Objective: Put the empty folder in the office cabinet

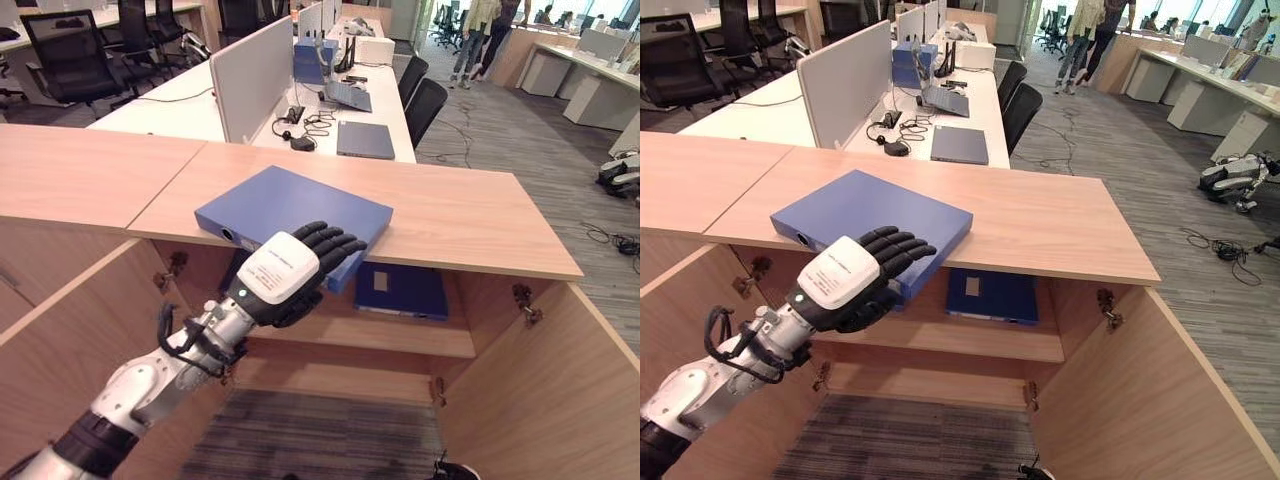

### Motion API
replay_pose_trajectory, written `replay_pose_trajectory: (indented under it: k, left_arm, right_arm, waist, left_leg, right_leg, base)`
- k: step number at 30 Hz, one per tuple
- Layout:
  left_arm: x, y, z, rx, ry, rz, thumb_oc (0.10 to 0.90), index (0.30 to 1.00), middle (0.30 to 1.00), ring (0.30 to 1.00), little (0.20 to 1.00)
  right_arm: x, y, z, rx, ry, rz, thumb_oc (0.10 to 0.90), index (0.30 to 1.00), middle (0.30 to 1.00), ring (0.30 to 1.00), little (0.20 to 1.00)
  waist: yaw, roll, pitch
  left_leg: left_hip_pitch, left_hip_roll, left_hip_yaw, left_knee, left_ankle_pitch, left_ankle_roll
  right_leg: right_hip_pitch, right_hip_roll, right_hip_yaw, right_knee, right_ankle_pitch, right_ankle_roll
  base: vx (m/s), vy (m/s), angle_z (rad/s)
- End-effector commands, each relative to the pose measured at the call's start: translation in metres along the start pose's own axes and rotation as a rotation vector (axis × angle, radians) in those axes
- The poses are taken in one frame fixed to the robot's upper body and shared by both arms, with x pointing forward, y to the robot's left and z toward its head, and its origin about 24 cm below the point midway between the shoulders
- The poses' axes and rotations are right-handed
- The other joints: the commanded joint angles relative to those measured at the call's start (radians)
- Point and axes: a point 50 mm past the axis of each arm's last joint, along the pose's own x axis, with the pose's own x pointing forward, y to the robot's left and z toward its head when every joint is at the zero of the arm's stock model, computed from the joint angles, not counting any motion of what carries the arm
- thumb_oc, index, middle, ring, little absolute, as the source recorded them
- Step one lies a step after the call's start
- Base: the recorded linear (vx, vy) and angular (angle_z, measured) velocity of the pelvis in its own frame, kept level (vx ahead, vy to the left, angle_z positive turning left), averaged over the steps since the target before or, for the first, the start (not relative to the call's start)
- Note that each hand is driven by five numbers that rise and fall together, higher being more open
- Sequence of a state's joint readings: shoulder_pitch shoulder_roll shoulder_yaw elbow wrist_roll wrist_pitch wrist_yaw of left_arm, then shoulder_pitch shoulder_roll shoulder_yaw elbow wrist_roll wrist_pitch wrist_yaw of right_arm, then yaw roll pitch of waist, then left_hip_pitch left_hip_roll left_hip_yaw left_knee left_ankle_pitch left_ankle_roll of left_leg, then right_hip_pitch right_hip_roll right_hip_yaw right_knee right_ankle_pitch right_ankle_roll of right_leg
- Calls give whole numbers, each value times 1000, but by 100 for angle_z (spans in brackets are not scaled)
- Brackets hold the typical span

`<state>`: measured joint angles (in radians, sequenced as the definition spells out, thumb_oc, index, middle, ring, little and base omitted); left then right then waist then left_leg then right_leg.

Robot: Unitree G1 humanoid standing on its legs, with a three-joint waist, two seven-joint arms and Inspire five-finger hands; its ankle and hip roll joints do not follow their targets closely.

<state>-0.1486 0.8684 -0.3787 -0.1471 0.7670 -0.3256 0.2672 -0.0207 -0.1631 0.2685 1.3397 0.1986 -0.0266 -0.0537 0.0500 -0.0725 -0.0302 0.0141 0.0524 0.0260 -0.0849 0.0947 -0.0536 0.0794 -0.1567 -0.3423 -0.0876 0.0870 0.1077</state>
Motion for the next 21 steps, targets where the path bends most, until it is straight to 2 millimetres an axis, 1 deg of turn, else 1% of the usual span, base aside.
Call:
replay_pose_trajectory:
  k: [1,6,9,10,16,17,18,19,21]
  left_arm:
    - [33,42,-10,105,-21,205,800,900,900,900,900]
    - [40,29,-19,136,21,155,800,900,900,900,900]
    - [41,25,-21,140,33,141,800,900,900,900,900]
    - [42,19,-23,140,48,124,800,900,900,900,900]
    - [50,6,-28,158,79,82,800,900,900,900,900]
    - [52,2,-30,163,93,68,707,761,761,761,761]
    - [53,0,-31,160,102,67,707,761,761,761,761]
    - [54,-2,-32,158,111,65,400,300,300,300,300]
    - [53,-5,-33,150,125,66,400,300,300,300,300]
  right_arm:
    - [2,-3,27,-53,-57,-19,800,900,900,900,900]
    - [3,-4,28,-66,-56,-20,800,900,900,900,900]
    - [3,-5,27,-67,-53,-22,800,900,900,900,900]
    - [3,-4,27,-71,-50,-21,800,900,900,900,900]
    - [3,-6,28,-80,-52,-24,800,900,900,900,900]
    - [3,-6,29,-86,-55,-23,800,900,900,900,900]
    - [3,-6,30,-87,-57,-23,800,900,900,900,900]
    - [3,-6,30,-90,-59,-23,800,900,900,900,900]
    - [3,-6,31,-91,-62,-23,800,900,900,900,900]
  waist:
    - [-8,-20,-9]
    - [-17,-17,-11]
    - [-17,-17,-12]
    - [-20,-16,-12]
    - [-25,-15,-14]
    - [-28,-15,-15]
    - [-29,-15,-15]
    - [-30,-14,-15]
    - [-30,-14,-14]
  left_leg:
    - [48,-32,7,-2,-167,34]
    - [51,-32,13,-2,-169,35]
    - [51,-32,14,-2,-169,36]
    - [53,-32,16,-2,-170,36]
    - [56,-32,19,-2,-171,37]
    - [56,-32,20,-2,-172,37]
    - [57,-32,20,-2,-172,37]
    - [58,-32,22,-2,-172,38]
    - [59,-33,24,-2,-172,38]
  right_leg:
    - [-27,-3,54,25,-76,42]
    - [-28,-4,59,25,-75,43]
    - [-27,-4,60,24,-75,43]
    - [-26,-4,61,24,-74,43]
    - [-26,-4,66,25,-75,42]
    - [-26,-3,67,24,-75,42]
    - [-27,-4,69,24,-75,42]
    - [-27,-3,70,24,-75,42]
    - [-27,-3,73,25,-75,42]
  base:
    - [3,10,-4]
    - [5,8,-4]
    - [5,6,-8]
    - [5,10,-4]
    - [0,0,0]
    - [0,0,0]
    - [5,6,-4]
    - [6,6,-4]
    - [3,5,-4]
